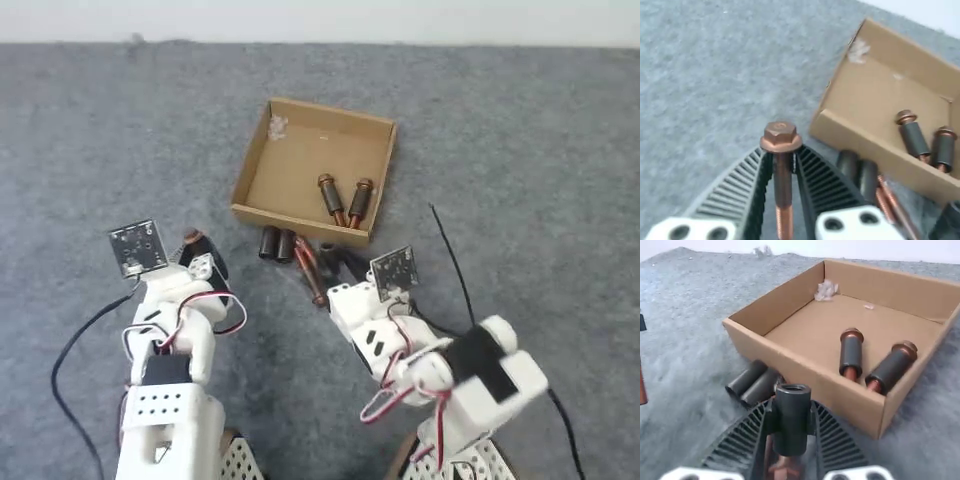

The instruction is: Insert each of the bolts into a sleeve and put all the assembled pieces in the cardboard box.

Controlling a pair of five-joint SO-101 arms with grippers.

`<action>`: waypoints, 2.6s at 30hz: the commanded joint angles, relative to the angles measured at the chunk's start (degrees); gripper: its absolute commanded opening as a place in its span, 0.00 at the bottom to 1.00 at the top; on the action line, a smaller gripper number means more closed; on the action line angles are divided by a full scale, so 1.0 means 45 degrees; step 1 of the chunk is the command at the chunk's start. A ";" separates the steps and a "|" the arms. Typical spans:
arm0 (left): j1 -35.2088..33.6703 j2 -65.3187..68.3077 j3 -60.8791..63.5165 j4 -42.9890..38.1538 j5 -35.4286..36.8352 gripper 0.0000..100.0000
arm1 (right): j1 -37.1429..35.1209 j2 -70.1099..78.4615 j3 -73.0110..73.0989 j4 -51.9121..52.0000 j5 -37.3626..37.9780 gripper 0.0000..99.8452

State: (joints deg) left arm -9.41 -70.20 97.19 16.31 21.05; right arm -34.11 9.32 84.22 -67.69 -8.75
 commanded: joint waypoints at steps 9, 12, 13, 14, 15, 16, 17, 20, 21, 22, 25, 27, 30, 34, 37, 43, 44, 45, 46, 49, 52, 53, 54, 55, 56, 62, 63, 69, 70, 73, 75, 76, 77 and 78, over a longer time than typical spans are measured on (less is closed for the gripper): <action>0.1973 -0.0313 -0.0127 -0.2755 -0.0039 0.01 | -0.0322 0.2784 -0.0821 -0.4972 -0.0117 0.01; 0.2794 -0.0313 -0.0127 -0.3653 -0.0059 0.01 | -0.0654 0.3370 -0.0821 -0.5578 -0.0059 0.01; 0.3048 -0.0313 -0.0127 -0.4005 -0.0059 0.01 | -0.0752 0.3507 -0.0821 -0.5734 -0.0059 0.01; 0.3302 -0.0313 -0.0127 -0.4357 -0.0078 0.01 | -0.0830 0.3624 -0.0801 -0.5890 -0.0059 0.01; 0.3536 -0.0313 -0.0127 -0.4689 -0.0078 0.01 | -0.0889 0.3722 -0.0781 -0.6027 -0.0059 0.01; 0.3790 -0.0313 -0.0127 -0.5040 -0.0078 0.01 | -0.0908 0.3761 -0.0684 -0.6105 -0.0059 0.01; 0.4024 -0.0313 -0.0127 -0.5314 -0.0078 0.01 | -0.0947 0.3780 -0.0625 -0.6164 -0.0059 0.01; 0.4806 -0.0313 -0.0166 -0.5607 -0.0078 0.01 | -0.1182 0.3780 -0.0410 -0.6320 -0.0059 0.01; 0.5079 -0.0313 -0.0166 -0.5626 -0.0078 0.01 | -0.1221 0.3800 -0.0391 -0.6379 -0.0059 0.01; 0.5353 -0.0313 -0.0166 -0.5626 -0.0078 0.01 | -0.1241 0.3819 -0.0391 -0.6379 -0.0059 0.01; 0.5919 -0.0293 -0.0420 -0.5451 -0.0078 0.01 | -0.1241 0.3800 -0.0352 -0.6379 -0.0059 0.01; 0.6037 -0.0293 -0.0928 -0.4728 -0.0078 0.01 | -0.1241 0.3819 -0.0352 -0.6379 -0.0059 0.01; 0.6076 -0.0293 -0.2022 -0.3302 -0.0078 0.01 | -0.1260 0.3858 -0.0352 -0.6379 -0.0059 0.01; 0.6076 -0.0195 -0.3507 -0.2325 -0.0078 0.01 | -0.1260 0.3858 -0.0156 -0.6769 -0.0059 0.01; 0.6115 -0.0176 -0.3995 -0.2012 -0.0059 0.01 | -0.1592 0.3897 0.0078 -0.7179 -0.0059 0.01; 0.6545 -0.0156 -0.4073 -0.1582 -0.0039 0.01 | -0.1573 0.3897 0.0059 -0.7258 -0.0059 0.01; 0.6642 -0.0156 -0.4093 -0.1563 -0.0039 0.01 | -0.1573 0.3897 0.0039 -0.7277 -0.0059 0.01; 0.6681 -0.0137 -0.4093 -0.1563 -0.0039 0.01 | -0.1553 0.3897 0.0039 -0.7277 -0.0059 0.01; 0.6701 0.0000 -0.4151 -0.1563 -0.0059 0.01 | -0.1455 0.3878 0.0039 -0.7277 -0.0059 0.01; 0.6505 0.1407 -0.4894 -0.1563 -0.0059 0.01 | -0.1104 0.3800 0.0020 -0.7375 -0.0059 0.01; 0.6076 0.3712 -0.6222 -0.1563 -0.0059 0.01 | -0.1026 0.3800 -0.0059 -0.7375 -0.0020 0.01; 0.6037 0.4376 -0.6632 -0.1563 -0.0059 0.01 | -0.1006 0.3878 -0.0156 -0.7375 0.0176 0.01; 0.5978 0.4943 -0.6984 -0.1563 -0.0059 0.01 | -0.1006 0.3897 -0.0215 -0.7375 0.0391 0.01; 0.5900 0.5314 -0.7238 -0.1563 -0.0059 0.01 | -0.0947 0.3897 -0.0215 -0.7375 0.0527 0.01; 0.5900 0.5509 -0.7375 -0.1543 -0.0059 0.01 | -0.0889 0.3897 -0.0234 -0.7375 0.0547 0.01; 0.5880 0.4923 -0.7414 0.0059 -0.0059 0.01 | -0.0830 0.3897 -0.0234 -0.7375 0.0606 0.01; 0.5880 0.4806 -0.7414 0.0274 -0.0059 0.01 | -0.0830 0.3897 -0.0234 -0.7375 0.0606 0.01; 0.5958 0.4552 -0.7394 0.1035 -0.0059 0.01 | -0.0811 0.3897 -0.0234 -0.7375 0.0625 0.01; 0.5958 0.4571 -0.7375 0.1035 -0.0059 0.01 | -0.0811 0.3897 -0.0234 -0.7375 0.0625 0.01; 0.5958 0.4571 -0.7336 0.1055 -0.0059 0.01 | -0.0791 0.3897 -0.0234 -0.7375 0.0625 0.01; 0.5958 0.4571 -0.7316 0.1055 -0.0059 0.01 | -0.0791 0.3897 -0.0234 -0.7375 0.0625 0.01; 0.5958 0.4571 -0.7277 0.1055 -0.0059 0.01 | -0.0791 0.3897 -0.0234 -0.7375 0.0625 0.01; 0.5958 0.4571 -0.7179 0.0996 -0.0059 0.01 | -0.0791 0.3897 -0.0234 -0.7375 0.0625 0.01; 0.5978 0.4571 -0.7140 0.0977 -0.0059 0.01 | -0.0791 0.3897 -0.0234 -0.7375 0.0625 0.01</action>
State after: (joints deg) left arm 17.41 -47.08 67.38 21.05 21.05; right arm -38.68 27.16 84.48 -98.90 -7.16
